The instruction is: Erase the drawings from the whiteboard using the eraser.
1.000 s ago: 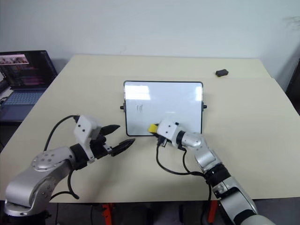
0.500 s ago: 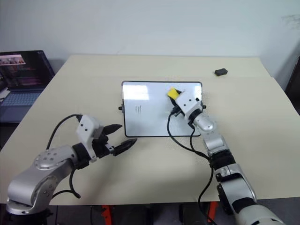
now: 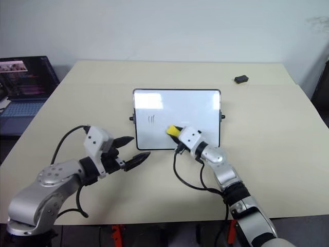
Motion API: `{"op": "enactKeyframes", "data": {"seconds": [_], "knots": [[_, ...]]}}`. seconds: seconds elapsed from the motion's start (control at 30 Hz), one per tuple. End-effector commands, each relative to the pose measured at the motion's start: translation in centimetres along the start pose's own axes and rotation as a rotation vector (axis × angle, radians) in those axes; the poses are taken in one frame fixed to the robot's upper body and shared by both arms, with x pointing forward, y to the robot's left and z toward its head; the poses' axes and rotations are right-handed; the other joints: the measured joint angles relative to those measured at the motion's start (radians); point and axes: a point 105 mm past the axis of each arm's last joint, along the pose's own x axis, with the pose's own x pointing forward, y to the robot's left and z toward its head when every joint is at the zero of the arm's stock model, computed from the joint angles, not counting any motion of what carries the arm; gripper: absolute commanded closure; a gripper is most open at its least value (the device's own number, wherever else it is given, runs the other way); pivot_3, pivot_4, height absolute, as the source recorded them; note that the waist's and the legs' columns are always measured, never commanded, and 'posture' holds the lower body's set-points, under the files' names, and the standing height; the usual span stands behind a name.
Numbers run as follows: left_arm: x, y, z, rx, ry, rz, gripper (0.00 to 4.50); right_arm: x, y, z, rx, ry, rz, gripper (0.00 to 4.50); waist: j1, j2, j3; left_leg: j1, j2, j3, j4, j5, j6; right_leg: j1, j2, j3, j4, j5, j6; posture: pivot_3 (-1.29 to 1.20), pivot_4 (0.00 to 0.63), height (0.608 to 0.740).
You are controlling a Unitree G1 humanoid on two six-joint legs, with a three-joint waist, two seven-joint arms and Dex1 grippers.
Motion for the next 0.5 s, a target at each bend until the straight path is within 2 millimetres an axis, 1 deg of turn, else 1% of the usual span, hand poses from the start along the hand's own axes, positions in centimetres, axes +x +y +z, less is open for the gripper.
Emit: {"op": "enactKeyframes", "data": {"seconds": [0.03,0.23,0.37,0.43,0.5], "knots": [[-0.5,0.4,0.5,0.005,-0.033,0.033,0.0,-0.6,-2.1,3.2,0.058,-0.082,-0.039,3.39,0.003,0.0,0.0,-0.001,0.0,0.0,0.0,0.0,0.0,0.0,0.0,0.0,0.0,0.0,0.0,0.0,0.15,0.74],[-1.5,1.9,-0.1,-0.022,-0.025,0.102,0.0,-2.8,-1.3,4.5,0.069,-0.065,0.031,3.39,0.009,0.0,0.0,-0.002,0.0,0.0,-0.002,0.0,0.0,-0.002,0.0,0.0,-0.002,-0.002,0.0,0.0,0.15,0.74],[-2.1,3.8,-0.5,0.0,-0.016,0.209,0.0,-5.0,0.9,4.9,0.159,-0.024,0.172,3.39,0.013,0.0,0.0,-0.003,0.0,0.0,-0.002,-0.001,0.0,-0.002,-0.001,0.0,-0.002,-0.002,0.0,0.0,0.15,0.74],[-2.3,4.3,-0.9,-0.012,-0.012,0.231,0.0,-5.9,1.8,4.7,0.174,0.007,0.219,3.39,0.013,0.0,0.0,-0.003,0.0,0.0,-0.002,-0.001,0.0,-0.002,-0.001,0.0,-0.002,-0.002,0.0,0.0,0.15,0.74],[-2.4,4.4,-1.3,-0.015,-0.003,0.231,0.0,-6.4,2.3,4.3,0.185,0.035,0.242,3.39,0.013,0.0,0.0,-0.003,0.0,-0.001,-0.002,-0.001,0.0,-0.002,-0.001,0.0,-0.002,-0.002,0.0,0.0,0.15,0.74]]}}
